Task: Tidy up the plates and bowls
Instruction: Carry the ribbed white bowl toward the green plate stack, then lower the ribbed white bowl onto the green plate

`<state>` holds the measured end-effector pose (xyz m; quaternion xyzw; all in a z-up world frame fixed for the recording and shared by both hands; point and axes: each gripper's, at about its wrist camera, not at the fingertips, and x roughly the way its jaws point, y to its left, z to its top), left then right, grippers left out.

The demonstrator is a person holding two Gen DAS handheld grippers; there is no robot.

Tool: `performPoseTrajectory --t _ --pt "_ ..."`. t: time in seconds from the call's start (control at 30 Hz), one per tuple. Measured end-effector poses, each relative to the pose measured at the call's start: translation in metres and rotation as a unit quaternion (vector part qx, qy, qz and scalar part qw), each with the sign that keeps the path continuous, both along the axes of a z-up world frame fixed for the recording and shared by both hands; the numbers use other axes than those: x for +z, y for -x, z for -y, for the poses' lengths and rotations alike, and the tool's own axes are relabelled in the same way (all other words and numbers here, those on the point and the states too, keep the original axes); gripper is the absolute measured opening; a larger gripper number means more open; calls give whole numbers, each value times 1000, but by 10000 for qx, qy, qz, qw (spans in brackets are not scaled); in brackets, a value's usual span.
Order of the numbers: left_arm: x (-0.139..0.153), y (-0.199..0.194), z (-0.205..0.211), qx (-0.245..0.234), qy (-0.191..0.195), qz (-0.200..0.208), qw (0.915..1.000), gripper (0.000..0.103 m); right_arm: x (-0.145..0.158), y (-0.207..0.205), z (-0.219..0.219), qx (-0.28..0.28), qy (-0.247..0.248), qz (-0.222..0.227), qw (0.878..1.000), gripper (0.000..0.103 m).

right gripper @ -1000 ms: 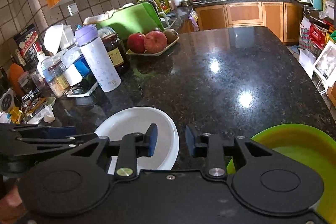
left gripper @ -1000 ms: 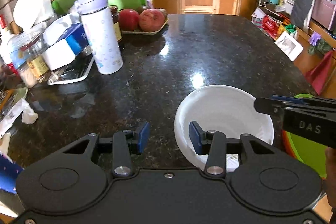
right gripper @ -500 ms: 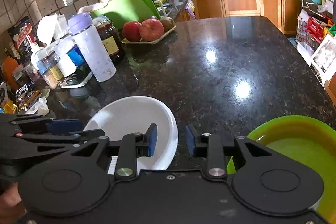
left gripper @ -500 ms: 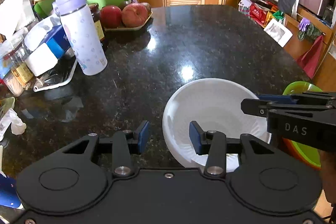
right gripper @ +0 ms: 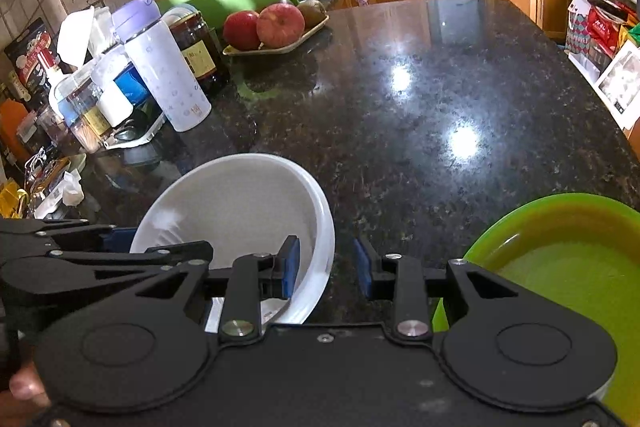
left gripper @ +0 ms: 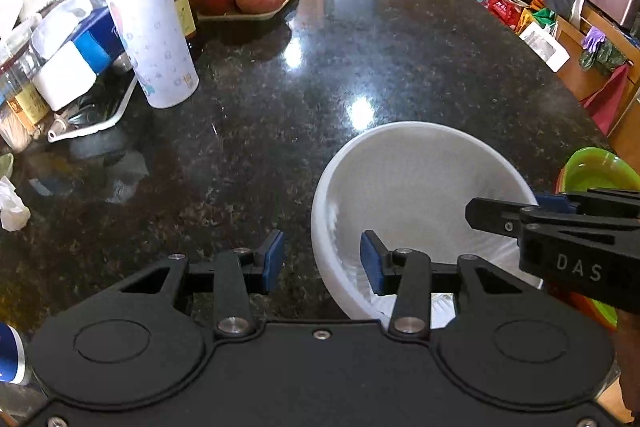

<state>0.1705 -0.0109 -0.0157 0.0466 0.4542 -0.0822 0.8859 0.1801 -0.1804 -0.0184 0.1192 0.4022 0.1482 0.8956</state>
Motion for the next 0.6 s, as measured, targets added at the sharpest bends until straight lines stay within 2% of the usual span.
performPoseTrajectory --t 0.37,0.43,0.6 --pt "-5 -3 2 -23 84 -53 9999 51 -4 0 -8 -29 44 -89 9999 33" --pt "-5 -4 1 -54 141 -68 9999 48 -5 1 -9 -86 44 -108 9999 33" --pt "-6 -2 3 -247 227 -68 9994 35 -5 5 -15 -210 76 -99 9997 21"
